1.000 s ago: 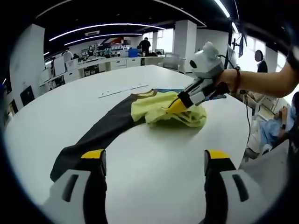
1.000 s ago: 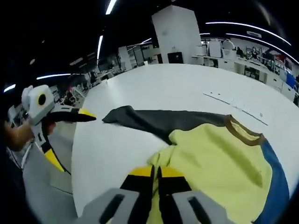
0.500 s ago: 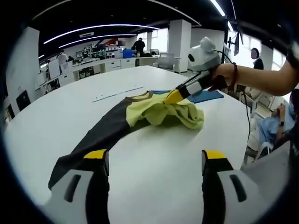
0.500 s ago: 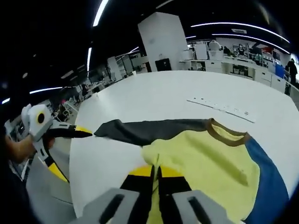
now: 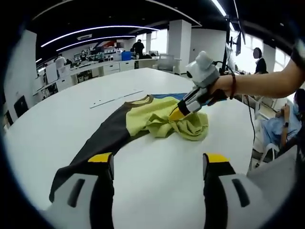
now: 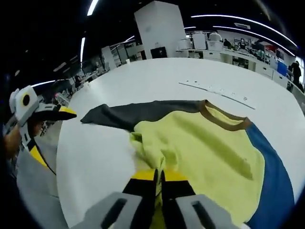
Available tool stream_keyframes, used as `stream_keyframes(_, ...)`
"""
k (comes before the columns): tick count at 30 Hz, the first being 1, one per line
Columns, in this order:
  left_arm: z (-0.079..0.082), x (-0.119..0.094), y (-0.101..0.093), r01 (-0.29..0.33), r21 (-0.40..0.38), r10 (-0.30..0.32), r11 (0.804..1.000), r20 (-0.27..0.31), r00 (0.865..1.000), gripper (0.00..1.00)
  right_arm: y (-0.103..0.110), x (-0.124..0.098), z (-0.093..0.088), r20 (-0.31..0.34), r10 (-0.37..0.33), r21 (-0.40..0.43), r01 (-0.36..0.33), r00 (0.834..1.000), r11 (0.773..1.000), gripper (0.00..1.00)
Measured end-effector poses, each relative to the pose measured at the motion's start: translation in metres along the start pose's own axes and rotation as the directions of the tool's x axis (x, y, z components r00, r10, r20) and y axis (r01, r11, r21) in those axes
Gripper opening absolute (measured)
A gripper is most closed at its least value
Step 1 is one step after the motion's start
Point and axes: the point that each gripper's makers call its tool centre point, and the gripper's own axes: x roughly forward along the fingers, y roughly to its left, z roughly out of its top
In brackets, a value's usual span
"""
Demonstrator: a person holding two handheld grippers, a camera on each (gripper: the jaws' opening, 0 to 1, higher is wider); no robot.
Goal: Fold the garment on the visible template until the final outline fits inside the template.
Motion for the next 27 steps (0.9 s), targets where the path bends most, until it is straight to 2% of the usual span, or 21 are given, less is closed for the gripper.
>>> stream_keyframes(3,0.0,0.001,0.0,0.001,-0.001,-0.001,1.0,-0.003,1.0,0.73,0.0,-0.002,0.001,0.002,-0.001,0.002,0.001,1.0,1.0,0.01)
stream_keyframes(8,0.002,0.003,-0.002,0.005,-0.003,-0.005,1.0,0.0,1.0,0.72,-0.001,-0.018,0.009,0.04,-0.016,0.016,0.016,0.999,1.0,0.14)
stream_keyframes(12,0.005,0.004,-0.006,0.013,-0.005,-0.013,1.0,0.007,1.0,0.7,-0.005,-0.042,0.018,0.1,-0.036,0.054,0.031,0.994,0.998,0.23)
stream_keyframes(15,0.008,0.006,-0.007,0.019,-0.012,-0.019,1.0,0.01,1.0,0.7,-0.015,-0.067,0.016,0.121,-0.076,0.068,0.068,0.99,0.995,0.26)
stream_keyframes(21,0.017,0.011,-0.007,0.032,-0.034,-0.032,0.999,0.028,0.999,0.67,-0.036,-0.104,-0.008,0.102,-0.152,0.086,0.144,0.983,0.986,0.29)
stream_keyframes(27,0.026,0.021,0.001,0.029,-0.017,-0.029,0.999,0.035,0.999,0.63,-0.043,-0.121,-0.038,0.064,-0.169,0.095,0.162,0.984,0.982,0.28)
